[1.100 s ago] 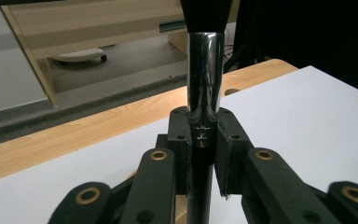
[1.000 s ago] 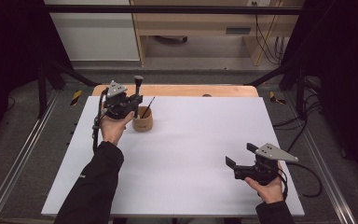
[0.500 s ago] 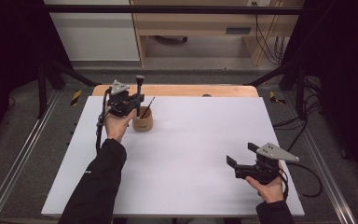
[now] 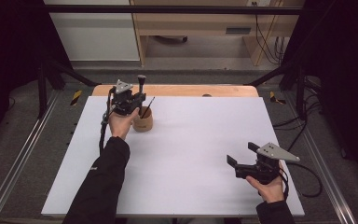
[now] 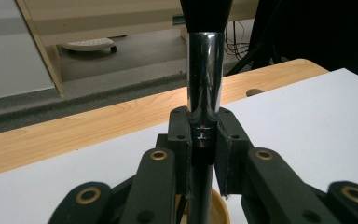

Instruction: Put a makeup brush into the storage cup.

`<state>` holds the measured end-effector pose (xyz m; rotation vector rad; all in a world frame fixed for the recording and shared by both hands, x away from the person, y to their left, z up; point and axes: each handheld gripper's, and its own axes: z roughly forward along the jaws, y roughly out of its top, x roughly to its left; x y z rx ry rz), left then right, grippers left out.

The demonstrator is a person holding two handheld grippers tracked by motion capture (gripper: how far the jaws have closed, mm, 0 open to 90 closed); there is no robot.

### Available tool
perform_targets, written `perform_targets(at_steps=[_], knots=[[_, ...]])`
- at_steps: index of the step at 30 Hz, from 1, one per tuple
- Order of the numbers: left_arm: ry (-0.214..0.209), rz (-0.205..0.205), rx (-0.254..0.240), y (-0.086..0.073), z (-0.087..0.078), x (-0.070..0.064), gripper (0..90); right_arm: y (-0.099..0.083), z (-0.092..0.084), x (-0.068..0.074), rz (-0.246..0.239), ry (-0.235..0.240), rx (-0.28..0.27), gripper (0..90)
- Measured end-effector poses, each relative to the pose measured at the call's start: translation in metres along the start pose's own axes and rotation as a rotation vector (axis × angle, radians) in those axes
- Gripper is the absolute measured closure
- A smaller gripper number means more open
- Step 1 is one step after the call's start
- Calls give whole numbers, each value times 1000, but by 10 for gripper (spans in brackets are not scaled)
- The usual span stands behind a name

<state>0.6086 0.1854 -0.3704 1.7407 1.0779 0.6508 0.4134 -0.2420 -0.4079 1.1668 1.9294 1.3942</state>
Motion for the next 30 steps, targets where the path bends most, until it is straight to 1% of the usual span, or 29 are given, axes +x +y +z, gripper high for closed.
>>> perform_targets(at_steps=[3, 7, 9, 14, 17, 19, 24, 25, 30], knots=[[7, 11, 13, -1, 3, 0, 778, 0, 0, 0, 6, 4, -4, 54], [2, 2, 12, -3, 5, 2, 778, 0, 1, 0, -3, 5, -2, 55], [0, -5, 14, -4, 6, 3, 778, 0, 1, 0, 1, 5, 1, 55], [-10, -3, 27, -8, 9, 4, 778, 0, 1, 1, 3, 5, 2, 56], [-13, -15, 24, -11, 11, 4, 778, 0, 1, 1, -1, 7, 0, 57], [-14, -9, 30, -12, 12, 5, 778, -1, 2, 0, -3, 7, 0, 57], [-16, -11, 31, -15, 15, 3, 778, -1, 2, 1, 0, 6, 2, 58], [-18, -6, 35, -16, 15, 3, 778, -1, 2, 1, -4, 6, 1, 58], [-16, -7, 39, -20, 18, 2, 778, -1, 3, 1, -8, 7, 4, 59]])
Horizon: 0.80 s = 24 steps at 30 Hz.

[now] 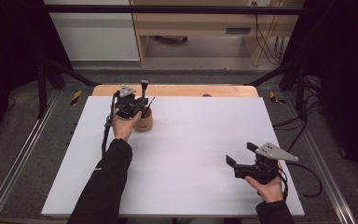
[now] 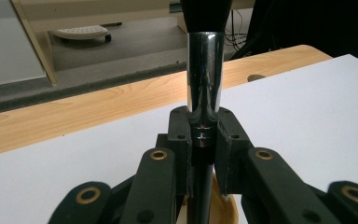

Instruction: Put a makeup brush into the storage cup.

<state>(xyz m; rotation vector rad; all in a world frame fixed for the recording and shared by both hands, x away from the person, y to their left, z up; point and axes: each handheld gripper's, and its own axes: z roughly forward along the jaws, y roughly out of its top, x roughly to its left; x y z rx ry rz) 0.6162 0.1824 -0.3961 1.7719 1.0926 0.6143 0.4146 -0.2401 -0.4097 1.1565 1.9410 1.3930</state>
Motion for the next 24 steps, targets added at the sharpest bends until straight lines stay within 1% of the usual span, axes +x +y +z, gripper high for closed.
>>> perform_targets(at_steps=[6, 9, 14, 16, 20, 24], knots=[[2, 1, 8, -5, 3, -2, 778, 0, 0, 0, 0, 0, -1, 61], [8, 12, 23, -9, 4, -2, 778, 0, 0, 1, 1, -1, 2, 61], [10, 4, 42, -15, 7, -1, 777, 0, 0, 1, 0, -1, 2, 61], [10, 9, 51, -16, 7, -2, 776, 0, 1, 1, 1, -1, 3, 61], [7, 1, 66, -20, 5, -3, 770, 0, 1, 2, 1, 0, 5, 59], [-6, -5, 54, -20, -1, -3, 731, 0, 1, 2, 3, 1, 3, 59]])
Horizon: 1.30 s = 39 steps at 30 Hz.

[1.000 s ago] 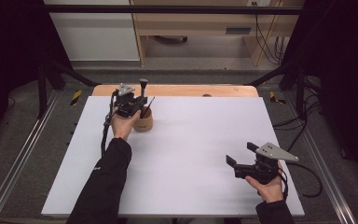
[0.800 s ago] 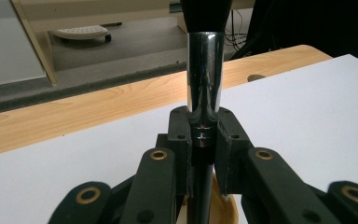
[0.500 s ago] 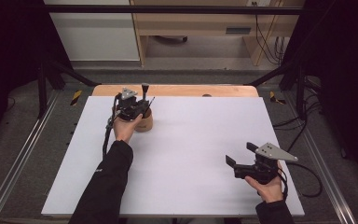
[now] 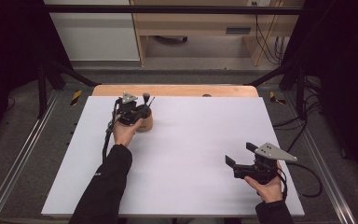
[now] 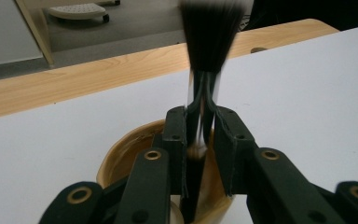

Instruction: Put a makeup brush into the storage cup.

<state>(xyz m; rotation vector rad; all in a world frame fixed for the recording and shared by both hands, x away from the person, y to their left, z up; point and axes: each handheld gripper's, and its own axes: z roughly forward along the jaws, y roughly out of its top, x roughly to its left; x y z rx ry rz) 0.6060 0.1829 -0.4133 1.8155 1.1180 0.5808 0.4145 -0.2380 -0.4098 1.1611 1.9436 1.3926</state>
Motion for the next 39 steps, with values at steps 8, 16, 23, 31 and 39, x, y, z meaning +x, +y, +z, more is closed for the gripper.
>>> perform_targets(at_steps=[8, 16, 23, 31, 39], knots=[[-22, 15, -51, 9, -30, -5, 616, 0, 1, 0, -1, 2, -4, 58], [-65, 17, -94, 8, -62, -8, 511, 2, 0, 0, 0, -4, -6, 56], [-80, 34, -115, 4, -83, -9, 475, 1, 0, -1, -3, -8, -3, 55], [-104, 51, -121, -7, -104, -10, 422, 1, 0, -2, -1, -13, -7, 55], [-116, 56, -136, -23, -128, -12, 364, 2, 0, -1, 0, -11, -6, 55]])
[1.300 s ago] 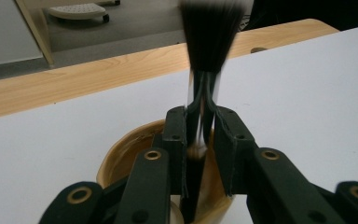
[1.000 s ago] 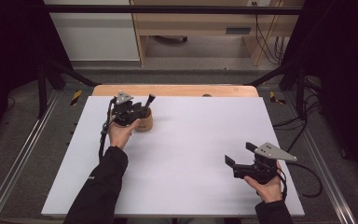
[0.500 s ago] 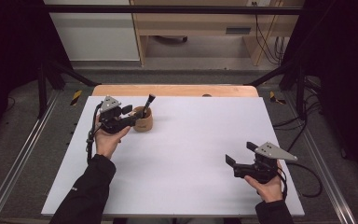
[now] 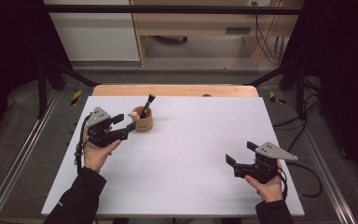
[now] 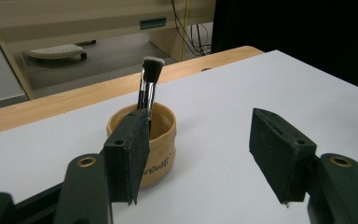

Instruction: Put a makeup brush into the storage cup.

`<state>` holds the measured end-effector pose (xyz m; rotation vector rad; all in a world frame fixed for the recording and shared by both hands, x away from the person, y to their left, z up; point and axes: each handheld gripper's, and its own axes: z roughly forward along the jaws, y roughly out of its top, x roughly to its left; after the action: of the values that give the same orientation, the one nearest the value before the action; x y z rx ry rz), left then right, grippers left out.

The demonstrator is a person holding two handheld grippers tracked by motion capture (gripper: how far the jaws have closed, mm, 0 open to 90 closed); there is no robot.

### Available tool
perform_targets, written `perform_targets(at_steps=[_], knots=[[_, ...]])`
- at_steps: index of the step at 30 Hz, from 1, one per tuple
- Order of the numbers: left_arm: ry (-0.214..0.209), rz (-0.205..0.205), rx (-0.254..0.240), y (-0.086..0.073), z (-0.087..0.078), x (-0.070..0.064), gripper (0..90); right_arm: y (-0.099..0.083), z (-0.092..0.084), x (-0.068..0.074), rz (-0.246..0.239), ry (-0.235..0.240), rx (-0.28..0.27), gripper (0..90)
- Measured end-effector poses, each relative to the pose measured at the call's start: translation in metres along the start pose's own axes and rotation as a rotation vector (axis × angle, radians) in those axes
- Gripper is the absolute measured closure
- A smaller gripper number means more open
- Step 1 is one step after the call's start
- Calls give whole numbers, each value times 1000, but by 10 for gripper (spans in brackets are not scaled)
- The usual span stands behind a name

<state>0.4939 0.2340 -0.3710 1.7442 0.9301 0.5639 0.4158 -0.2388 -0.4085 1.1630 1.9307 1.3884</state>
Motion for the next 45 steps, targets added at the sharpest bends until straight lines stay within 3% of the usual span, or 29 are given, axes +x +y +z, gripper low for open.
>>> perform_targets(at_steps=[9, 14, 35, 45], knots=[[-1, 14, -7, -16, -24, -6, 320, 0, 0, 1, -4, -2, 1, 54], [-6, 2, -7, -27, -34, -8, 298, 0, 0, 0, -5, 0, 0, 54], [-7, 15, 32, -59, -57, -12, 159, 0, 0, 1, -6, -6, 4, 51], [-18, -9, 45, -72, -65, -5, 122, -2, -1, 0, -4, -8, 4, 47]])
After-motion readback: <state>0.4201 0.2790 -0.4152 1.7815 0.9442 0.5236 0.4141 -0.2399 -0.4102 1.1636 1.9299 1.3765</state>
